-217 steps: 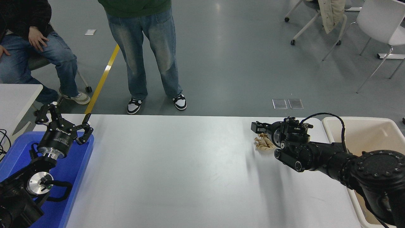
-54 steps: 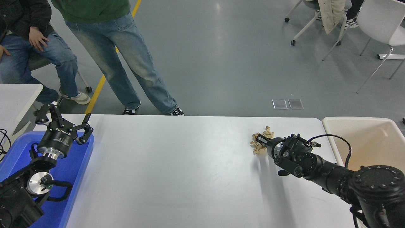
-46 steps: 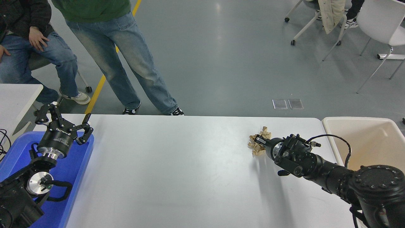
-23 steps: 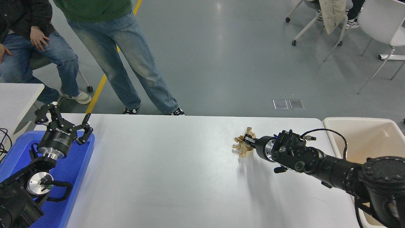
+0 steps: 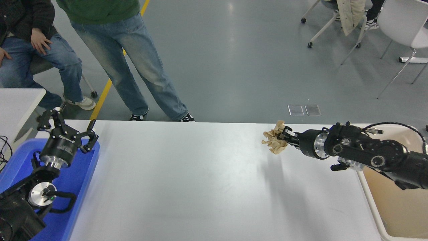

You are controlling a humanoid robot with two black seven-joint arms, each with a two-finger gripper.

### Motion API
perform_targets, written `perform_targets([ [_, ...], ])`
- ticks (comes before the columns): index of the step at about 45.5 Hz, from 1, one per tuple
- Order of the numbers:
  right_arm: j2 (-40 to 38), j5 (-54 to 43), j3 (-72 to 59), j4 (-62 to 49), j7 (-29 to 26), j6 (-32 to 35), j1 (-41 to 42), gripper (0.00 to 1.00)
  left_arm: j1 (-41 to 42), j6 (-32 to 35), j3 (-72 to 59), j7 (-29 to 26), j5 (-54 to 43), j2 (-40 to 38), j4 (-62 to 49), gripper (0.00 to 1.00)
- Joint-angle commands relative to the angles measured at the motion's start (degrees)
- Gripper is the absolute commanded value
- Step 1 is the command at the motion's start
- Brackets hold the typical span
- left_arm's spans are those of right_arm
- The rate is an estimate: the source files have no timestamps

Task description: Clean the table surface

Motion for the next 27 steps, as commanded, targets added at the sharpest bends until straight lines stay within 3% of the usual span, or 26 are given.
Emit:
perform_targets([
  [1,-12.14,-0.15,3.44,10.36,0.5,1.12,0.45,0.0,0.0,0.0,0.0,0.0,0.02,-0.01,0.06,1.0],
  [13,-25.06,-0.24,9.24,16.78,0.59,5.51,0.36,0.0,0.0,0.0,0.0,0.0,0.02,-0.01,-0.03,1.0],
  [27,-33.94,5.02,12.32,11.52,2.08,6.39,-2.71,0.0,0.0,0.0,0.0,0.0,0.02,-0.01,-0.02,1.0],
])
